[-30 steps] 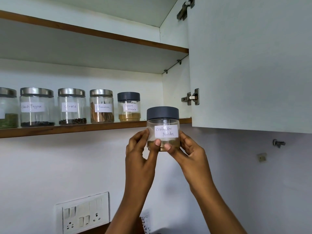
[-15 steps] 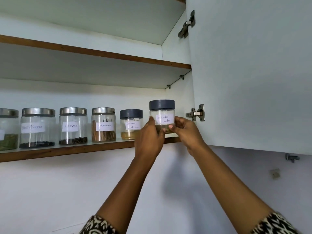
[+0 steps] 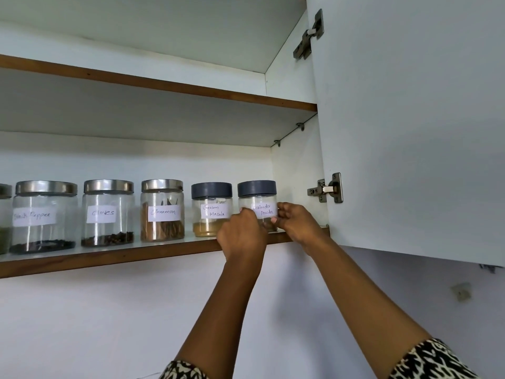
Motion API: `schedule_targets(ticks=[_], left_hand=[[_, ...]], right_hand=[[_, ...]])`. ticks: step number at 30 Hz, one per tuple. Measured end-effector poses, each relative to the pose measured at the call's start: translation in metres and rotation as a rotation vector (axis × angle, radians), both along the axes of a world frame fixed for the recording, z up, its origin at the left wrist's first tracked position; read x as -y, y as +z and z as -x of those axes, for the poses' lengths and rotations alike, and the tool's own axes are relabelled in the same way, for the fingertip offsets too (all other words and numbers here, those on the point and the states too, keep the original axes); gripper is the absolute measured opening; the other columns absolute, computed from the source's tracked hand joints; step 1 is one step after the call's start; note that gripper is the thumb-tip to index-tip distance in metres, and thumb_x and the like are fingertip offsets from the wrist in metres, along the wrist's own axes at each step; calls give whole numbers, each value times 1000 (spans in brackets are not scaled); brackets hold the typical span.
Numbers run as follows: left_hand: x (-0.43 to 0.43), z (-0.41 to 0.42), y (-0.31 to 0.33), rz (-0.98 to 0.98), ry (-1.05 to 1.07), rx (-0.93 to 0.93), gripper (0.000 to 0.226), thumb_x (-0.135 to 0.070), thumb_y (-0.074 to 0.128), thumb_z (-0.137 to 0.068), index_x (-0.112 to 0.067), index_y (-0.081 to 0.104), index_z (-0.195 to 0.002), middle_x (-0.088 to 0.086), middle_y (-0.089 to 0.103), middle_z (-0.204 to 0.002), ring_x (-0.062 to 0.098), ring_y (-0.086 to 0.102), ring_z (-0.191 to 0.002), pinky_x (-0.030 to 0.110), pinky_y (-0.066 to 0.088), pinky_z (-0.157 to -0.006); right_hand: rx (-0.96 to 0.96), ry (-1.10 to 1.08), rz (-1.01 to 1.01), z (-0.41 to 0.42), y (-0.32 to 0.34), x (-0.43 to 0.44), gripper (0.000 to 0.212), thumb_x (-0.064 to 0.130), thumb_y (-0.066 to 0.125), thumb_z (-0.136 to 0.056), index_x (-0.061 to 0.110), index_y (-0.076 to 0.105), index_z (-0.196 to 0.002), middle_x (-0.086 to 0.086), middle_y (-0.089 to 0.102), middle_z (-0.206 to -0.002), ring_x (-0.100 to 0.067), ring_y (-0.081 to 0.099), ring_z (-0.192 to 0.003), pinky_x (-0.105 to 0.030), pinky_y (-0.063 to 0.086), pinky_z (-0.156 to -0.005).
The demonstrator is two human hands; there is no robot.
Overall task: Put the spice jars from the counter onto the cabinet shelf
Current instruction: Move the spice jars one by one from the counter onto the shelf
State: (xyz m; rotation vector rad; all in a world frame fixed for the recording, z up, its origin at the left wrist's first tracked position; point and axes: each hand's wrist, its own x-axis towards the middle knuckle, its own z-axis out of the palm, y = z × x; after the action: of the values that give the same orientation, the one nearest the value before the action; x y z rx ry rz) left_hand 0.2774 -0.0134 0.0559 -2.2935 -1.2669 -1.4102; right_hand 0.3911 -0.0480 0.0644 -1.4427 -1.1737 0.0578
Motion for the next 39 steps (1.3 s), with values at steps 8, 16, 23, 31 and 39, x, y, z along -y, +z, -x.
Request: schedule_targets(ticks=[8,16,23,31,39], left_hand=[[1,-2,4,54,13,9,23,-25,57,-91,-9,59,-108,8,67,-106,26,64,-98,29,41,-68],[8,5,2,43,-61,-19,21,-19,53,-93,-6,58,-108,11,67,-106,27,63,-97,30,40,-69],[23,38,-59,-185,-439,244,36,-12,55,-92,-16,56,-128,5,67,-117,23,64,-104,27,48,-83],[37,81,-203,159,-681,386,25,-19,63,-89,-28,66,-112,-16,67,-108,-4,62,-98,9,47,-87],[25,121,-360,627,-588,100,28,-12,69,-83,-18,68,-111,-3,71,-104,7,66,-93,23,54,-87]], right_hand=[[-55,-60,66,3,9,-12,44,7,63,-86,11,55,-128,-8,63,-125,-24,59,-113,-36,47,-98],[-50,-100,116,9,11,-5,45,9,67,-84,5,53,-127,-13,59,-128,-29,56,-116,-38,45,-101],[67,-80,-176,39,-42,43,53,9,62,-88,12,44,-138,2,55,-131,-12,54,-115,-17,40,-91],[-7,53,-101,74,-201,85,20,19,63,-88,31,63,-103,25,64,-101,8,61,-91,-1,44,-78],[-171,161,436,82,-378,83,25,2,65,-82,10,69,-105,-1,71,-96,-4,67,-88,-13,51,-82]])
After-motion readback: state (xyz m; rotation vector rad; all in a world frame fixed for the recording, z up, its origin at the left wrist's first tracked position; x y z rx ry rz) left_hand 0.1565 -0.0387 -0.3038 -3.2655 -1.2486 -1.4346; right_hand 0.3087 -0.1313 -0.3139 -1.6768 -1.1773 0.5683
